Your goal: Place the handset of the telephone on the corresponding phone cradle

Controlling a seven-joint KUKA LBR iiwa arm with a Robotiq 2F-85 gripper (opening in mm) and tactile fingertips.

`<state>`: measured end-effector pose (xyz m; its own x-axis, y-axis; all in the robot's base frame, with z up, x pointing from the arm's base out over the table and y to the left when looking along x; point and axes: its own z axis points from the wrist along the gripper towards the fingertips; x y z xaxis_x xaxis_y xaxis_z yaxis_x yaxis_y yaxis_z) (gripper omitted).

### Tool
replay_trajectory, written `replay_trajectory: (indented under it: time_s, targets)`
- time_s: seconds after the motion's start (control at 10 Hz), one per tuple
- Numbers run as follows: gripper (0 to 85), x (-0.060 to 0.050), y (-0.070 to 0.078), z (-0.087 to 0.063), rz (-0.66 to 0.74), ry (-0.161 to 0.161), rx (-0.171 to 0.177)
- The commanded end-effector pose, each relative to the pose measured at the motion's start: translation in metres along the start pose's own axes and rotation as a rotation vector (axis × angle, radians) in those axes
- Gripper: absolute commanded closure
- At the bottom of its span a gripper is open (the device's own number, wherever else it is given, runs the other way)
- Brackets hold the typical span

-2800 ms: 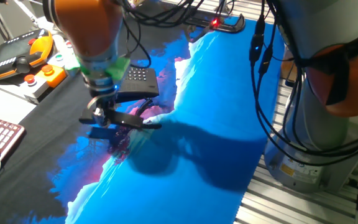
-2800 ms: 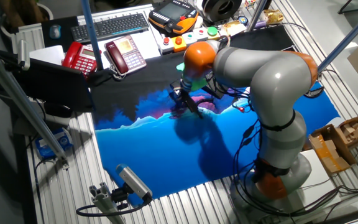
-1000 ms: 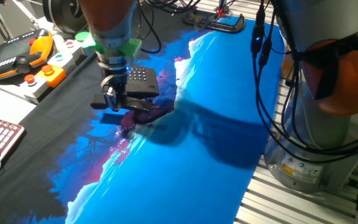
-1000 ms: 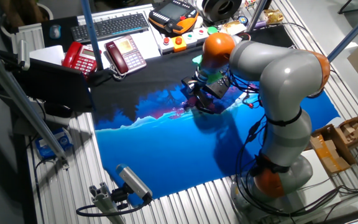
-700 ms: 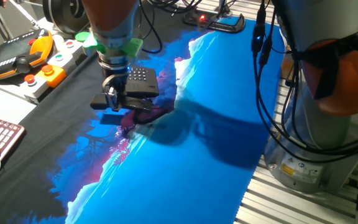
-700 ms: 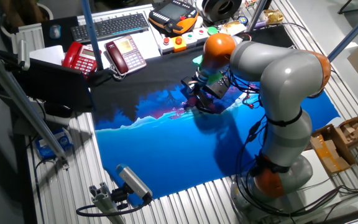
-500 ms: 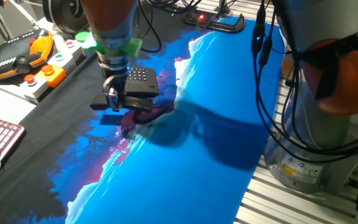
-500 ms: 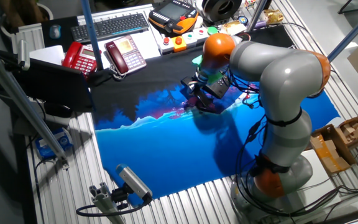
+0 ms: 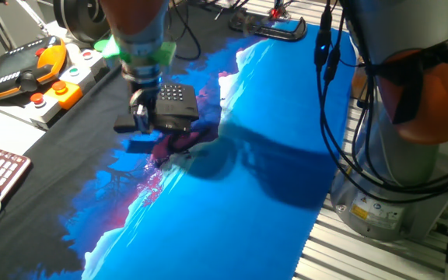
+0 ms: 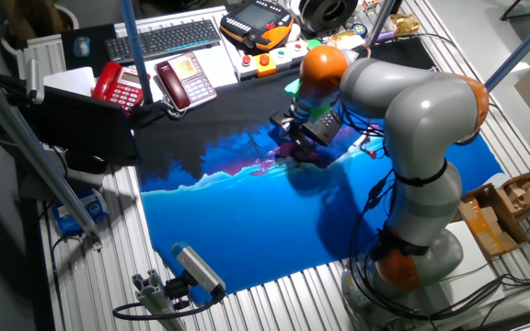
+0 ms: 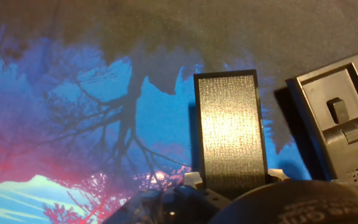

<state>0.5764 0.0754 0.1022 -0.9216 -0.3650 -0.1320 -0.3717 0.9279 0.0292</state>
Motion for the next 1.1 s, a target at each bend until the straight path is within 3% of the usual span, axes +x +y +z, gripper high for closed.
replay_trajectory:
  time_s: [0.0,0.3,0.7,1.0]
  targets:
    - [84.3,0.001,-0.008,-0.004,-0.008,-0.004,0.008]
    - [84.3,0.007,-0.028,-0.011,-0.036,-0.010,0.020]
    - [84.3,0.012,-0.051,-0.004,-0.065,-0.027,0.007]
    - [84.3,0.013,-0.060,0.003,-0.061,-0.027,0.015]
